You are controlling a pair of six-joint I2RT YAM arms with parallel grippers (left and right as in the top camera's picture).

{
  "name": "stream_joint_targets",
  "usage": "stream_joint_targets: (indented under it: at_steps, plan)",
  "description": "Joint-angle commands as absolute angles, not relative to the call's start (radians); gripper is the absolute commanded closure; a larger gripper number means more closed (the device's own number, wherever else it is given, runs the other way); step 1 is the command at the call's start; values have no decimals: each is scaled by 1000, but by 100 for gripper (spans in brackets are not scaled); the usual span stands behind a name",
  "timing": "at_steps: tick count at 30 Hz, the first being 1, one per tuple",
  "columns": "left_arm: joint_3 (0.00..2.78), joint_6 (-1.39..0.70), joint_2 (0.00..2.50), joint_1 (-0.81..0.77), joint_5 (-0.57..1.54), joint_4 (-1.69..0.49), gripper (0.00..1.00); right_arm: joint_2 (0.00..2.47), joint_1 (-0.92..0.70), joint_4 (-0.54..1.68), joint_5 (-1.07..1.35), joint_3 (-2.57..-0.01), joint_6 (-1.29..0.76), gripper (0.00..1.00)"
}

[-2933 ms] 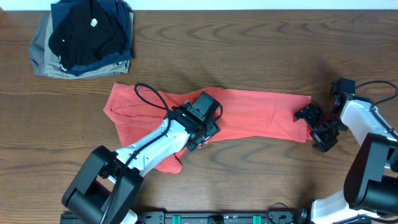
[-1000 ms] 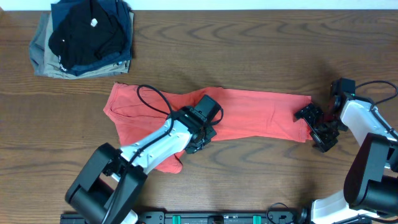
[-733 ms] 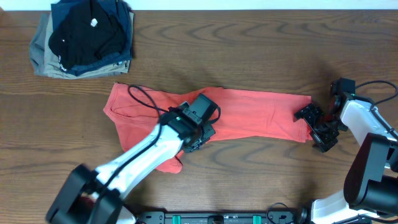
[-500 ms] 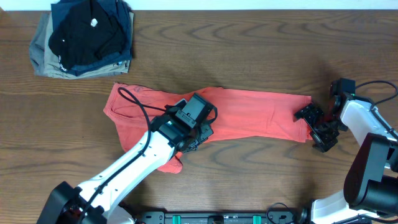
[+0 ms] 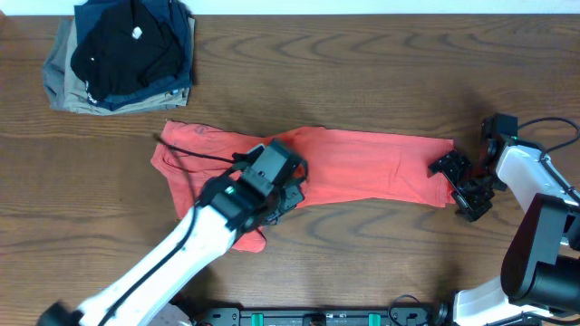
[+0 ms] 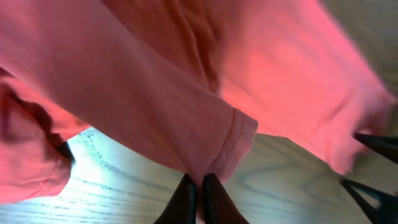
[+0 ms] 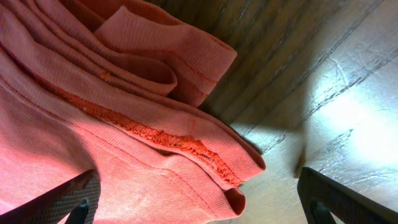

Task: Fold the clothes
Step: 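Pull the left gripper back toward the left, stretching the shirt lengthwise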

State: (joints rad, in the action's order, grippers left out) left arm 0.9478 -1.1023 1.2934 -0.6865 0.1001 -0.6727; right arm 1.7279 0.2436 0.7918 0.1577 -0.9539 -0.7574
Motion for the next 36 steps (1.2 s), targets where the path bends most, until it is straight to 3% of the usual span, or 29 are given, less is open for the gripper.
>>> stream_joint_targets:
  at_steps: [1,14,22,23,26,28,32,36]
  plan:
    - [981,-1069,1192,-689,52,-706,94,1734,237,793,154,-952,-762,1]
    - [1151,-1010,879,-689,-129,-905,94,1734,244,788,130,-953,-702,1]
    - [1238,-960,832,-689,-152,-950,94,1734,242,796,373,-953,-697,1]
    - [1249,-954,832,-689,-153,-958,94,1733,243,809,410,-953,-668,7]
    - [1267,-947,832,-689,-175,-994,94,1732,242,807,476,-953,-555,39]
    - [1269,-947,832,-689,-179,-1019,94,1732,242,810,476,-953,-497,48]
    - [1289,-957,827,-689,-235,-1097,94,1728,242,835,482,-953,-415,49]
    - [1356,-1007,812,-688,-317,-1199,94,1699,242,841,583,-953,-303,43]
